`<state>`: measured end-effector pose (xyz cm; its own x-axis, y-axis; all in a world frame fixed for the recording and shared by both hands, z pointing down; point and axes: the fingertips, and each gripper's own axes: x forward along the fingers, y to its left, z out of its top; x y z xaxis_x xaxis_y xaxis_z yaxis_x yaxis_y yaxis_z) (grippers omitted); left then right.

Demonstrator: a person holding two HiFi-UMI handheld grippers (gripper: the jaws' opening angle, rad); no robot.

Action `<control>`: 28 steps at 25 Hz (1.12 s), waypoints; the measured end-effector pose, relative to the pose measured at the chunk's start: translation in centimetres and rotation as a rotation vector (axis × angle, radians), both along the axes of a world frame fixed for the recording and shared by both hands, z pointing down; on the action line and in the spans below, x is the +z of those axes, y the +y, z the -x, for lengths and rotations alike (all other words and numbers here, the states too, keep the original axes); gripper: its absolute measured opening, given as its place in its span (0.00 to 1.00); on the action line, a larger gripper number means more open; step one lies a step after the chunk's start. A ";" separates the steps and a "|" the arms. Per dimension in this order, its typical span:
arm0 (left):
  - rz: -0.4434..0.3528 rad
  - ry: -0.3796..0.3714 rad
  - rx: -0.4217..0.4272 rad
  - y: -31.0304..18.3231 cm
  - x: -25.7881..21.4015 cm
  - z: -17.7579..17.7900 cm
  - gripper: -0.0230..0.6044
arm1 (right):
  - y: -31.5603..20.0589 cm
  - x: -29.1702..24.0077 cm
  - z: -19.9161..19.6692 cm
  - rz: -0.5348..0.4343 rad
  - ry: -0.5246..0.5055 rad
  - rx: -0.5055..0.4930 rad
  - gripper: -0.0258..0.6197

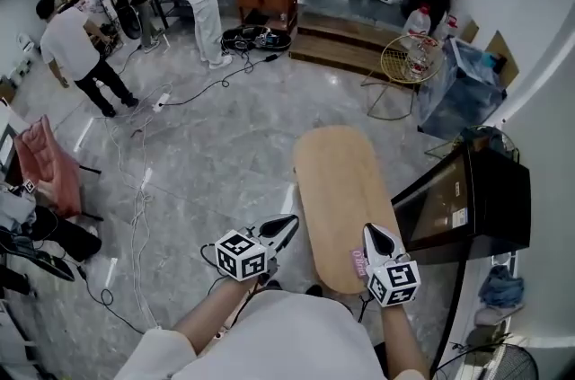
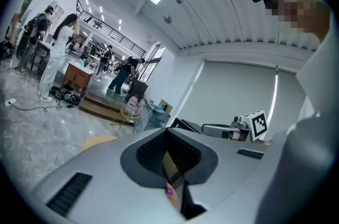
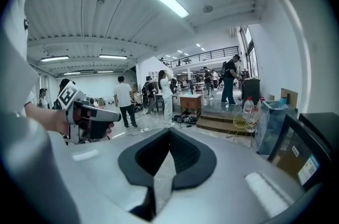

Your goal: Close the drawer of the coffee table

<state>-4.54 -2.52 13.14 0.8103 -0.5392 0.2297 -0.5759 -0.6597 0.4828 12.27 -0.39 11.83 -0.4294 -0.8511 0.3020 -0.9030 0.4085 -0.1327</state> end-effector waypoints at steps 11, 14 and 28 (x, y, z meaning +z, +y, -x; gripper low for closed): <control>-0.170 -0.092 -0.067 0.4 -3.6 3.2 0.05 | 2.1 -4.0 0.9 -0.130 0.046 -0.033 0.06; -0.176 -0.094 -0.074 0.3 -3.7 3.5 0.05 | 2.2 -4.3 0.4 -0.155 0.035 -0.017 0.06; -0.188 -0.078 -0.077 0.5 -4.3 3.0 0.05 | 2.8 -4.8 0.1 -0.162 0.048 -0.017 0.06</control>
